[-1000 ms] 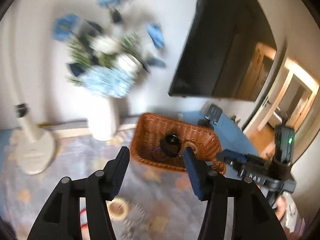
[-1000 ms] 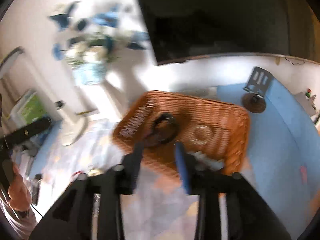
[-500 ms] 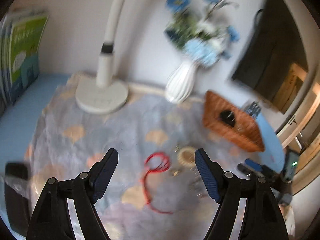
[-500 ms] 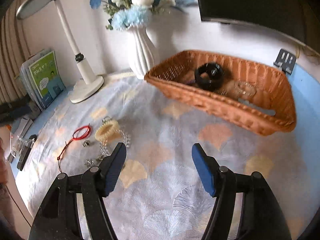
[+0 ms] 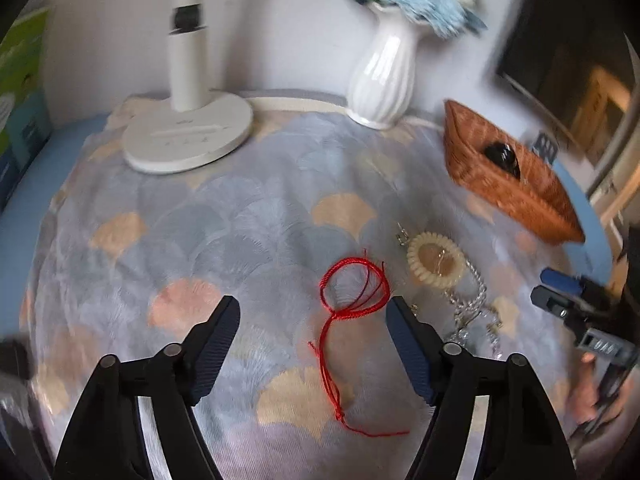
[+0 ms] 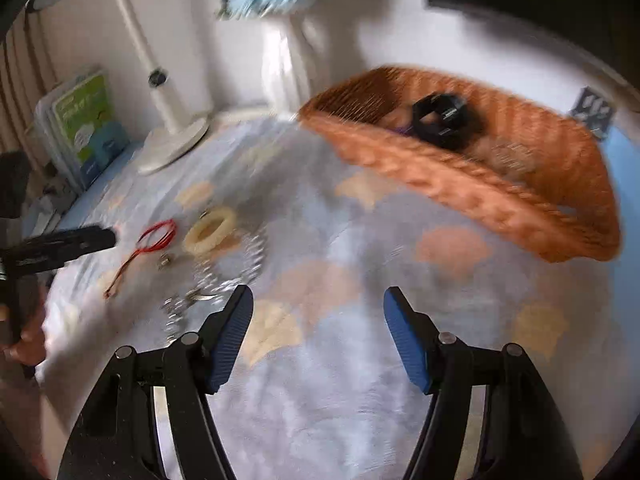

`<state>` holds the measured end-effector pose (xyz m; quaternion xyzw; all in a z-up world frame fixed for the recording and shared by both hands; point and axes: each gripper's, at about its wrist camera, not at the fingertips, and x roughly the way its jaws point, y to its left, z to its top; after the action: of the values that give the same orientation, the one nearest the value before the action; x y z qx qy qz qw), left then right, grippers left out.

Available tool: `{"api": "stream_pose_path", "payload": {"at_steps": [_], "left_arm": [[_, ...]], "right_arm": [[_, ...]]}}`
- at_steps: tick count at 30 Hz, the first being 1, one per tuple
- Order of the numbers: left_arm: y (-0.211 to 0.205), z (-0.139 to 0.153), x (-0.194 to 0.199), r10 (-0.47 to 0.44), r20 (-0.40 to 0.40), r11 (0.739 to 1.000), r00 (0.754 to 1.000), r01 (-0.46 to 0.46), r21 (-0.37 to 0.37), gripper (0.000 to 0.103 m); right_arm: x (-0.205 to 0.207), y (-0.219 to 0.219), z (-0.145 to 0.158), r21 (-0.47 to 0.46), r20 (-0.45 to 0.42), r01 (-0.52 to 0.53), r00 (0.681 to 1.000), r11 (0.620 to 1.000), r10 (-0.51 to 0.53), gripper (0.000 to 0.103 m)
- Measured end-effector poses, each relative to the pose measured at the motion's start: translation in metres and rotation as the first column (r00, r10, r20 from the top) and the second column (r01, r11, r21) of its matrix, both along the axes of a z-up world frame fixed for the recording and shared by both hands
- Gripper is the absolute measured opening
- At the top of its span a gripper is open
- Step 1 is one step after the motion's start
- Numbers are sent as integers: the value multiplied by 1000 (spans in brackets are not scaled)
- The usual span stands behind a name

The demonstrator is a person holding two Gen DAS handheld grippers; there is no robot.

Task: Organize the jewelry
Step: 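Move both tools back toward the red string and cream coil hair tie, then grasp the red string bracelet with the left gripper while the right gripper grasps the cream coil hair tie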

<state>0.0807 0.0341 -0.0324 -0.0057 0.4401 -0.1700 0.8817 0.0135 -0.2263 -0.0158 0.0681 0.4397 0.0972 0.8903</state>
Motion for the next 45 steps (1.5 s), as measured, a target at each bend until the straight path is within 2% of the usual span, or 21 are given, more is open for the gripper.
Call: {"api": "stream_pose_path", "payload": {"at_steps": [1,3,4,5,7,11,15,17,22,25,27,29,30,33,40,42,45], "left_arm": [[-4,-1,3,-17,2,1000,1000,17,18,66],[-7,-3,12,-37,-4,999,999,37,34,54],[-6,-5,17,-32,-13,999,999,32,25,42],[-4,-7,22,-32,-26,999,999,32,3,38],[3,-11,32,-40,-50,997,998,37,-64,38],[8,-20,38,-90,-92,989,992,79,-123,38],[-1,-20,33,-117,-67,992,991,113,-61,38],[-7,-20,31,-128,-55,992,990,127,-19,38],[-24,-20,34,-132,-40,988,990,135,72,38],[-35,-20,33,-131,-25,979,991,133,151,37],[-42,-21,30,-139,-7,973,990,138,188,32],[-46,-19,27,-150,-3,971,989,148,186,8],[-50,-19,25,-148,10,968,989,143,208,7],[-55,-20,21,-130,33,965,991,119,235,4],[-41,-5,21,-99,53,988,994,92,126,3],[-36,5,17,-100,74,992,992,94,85,3],[-34,16,13,-87,90,995,992,81,65,3]], "right_arm": [[6,4,3,17,-19,-22,1000,1000,23,63],[22,13,11,48,-42,-75,996,996,77,53],[30,16,15,59,-41,-89,995,994,92,52],[39,21,18,60,-37,-100,994,993,102,52],[58,33,20,32,-31,-130,991,991,131,52],[86,56,8,54,-78,-203,975,978,207,50],[98,77,-8,-47,-89,-215,974,975,211,48],[100,84,-17,-107,-89,-210,975,972,201,40],[102,91,-23,-180,-67,-211,977,961,202,33],[101,95,-23,-228,-56,-206,978,952,199,26],[98,97,-24,-239,-42,-215,977,947,211,20],[96,100,-24,-265,-25,-213,976,940,214,18],[94,102,-24,-276,-19,-211,977,938,214,16],[93,98,-22,-250,-12,-210,977,945,214,15],[96,75,-9,-95,22,-191,981,977,194,14],[95,73,-5,-79,42,-183,981,980,187,14],[93,71,-2,-74,47,-178,982,981,182,14]]}}
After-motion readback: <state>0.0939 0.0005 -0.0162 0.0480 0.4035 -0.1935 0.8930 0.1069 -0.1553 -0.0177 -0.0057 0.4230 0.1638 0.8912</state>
